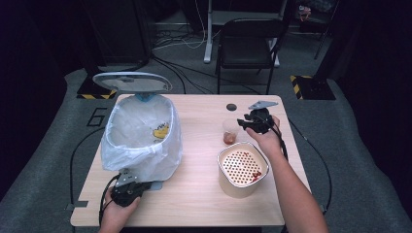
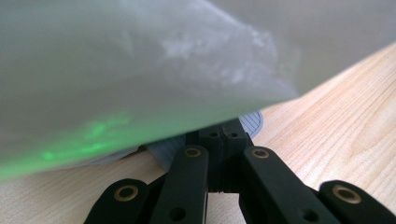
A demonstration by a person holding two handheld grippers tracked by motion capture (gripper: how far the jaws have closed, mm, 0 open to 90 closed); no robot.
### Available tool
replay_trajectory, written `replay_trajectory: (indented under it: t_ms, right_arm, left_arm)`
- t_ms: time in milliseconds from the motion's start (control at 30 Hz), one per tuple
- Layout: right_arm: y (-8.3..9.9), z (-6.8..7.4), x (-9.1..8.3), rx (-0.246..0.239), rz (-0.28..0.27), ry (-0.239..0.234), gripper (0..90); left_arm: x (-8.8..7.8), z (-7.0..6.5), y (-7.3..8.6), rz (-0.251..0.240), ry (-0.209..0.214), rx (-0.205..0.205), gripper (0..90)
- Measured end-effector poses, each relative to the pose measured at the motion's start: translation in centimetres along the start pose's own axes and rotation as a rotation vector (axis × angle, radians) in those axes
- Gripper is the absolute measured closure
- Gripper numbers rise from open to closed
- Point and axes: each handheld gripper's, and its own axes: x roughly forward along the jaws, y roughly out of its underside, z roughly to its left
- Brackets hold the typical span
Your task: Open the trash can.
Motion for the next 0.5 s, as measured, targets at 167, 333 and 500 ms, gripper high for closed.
replay_trajectory:
  t_ms: [167, 333, 500]
  right_arm:
    - [0.5, -0.6, 0.4, 0.028, 0.010, 0.011, 58.5]
    - [0.6, -0.9, 0.9, 0.039, 0.013, 0.012, 57.9]
    - [0.5, -1.0, 1.5, 0.054, 0.026, 0.006, 57.9]
  left_arm:
    - [0.0, 0.0, 0.0, -0.001, -0.001, 0.000, 90.0]
    - [0.0, 0.0, 0.0, -0.002, -0.001, 0.001, 90.0]
    - [0.0, 0.1, 0.0, 0.000, -0.002, -0.003, 90.0]
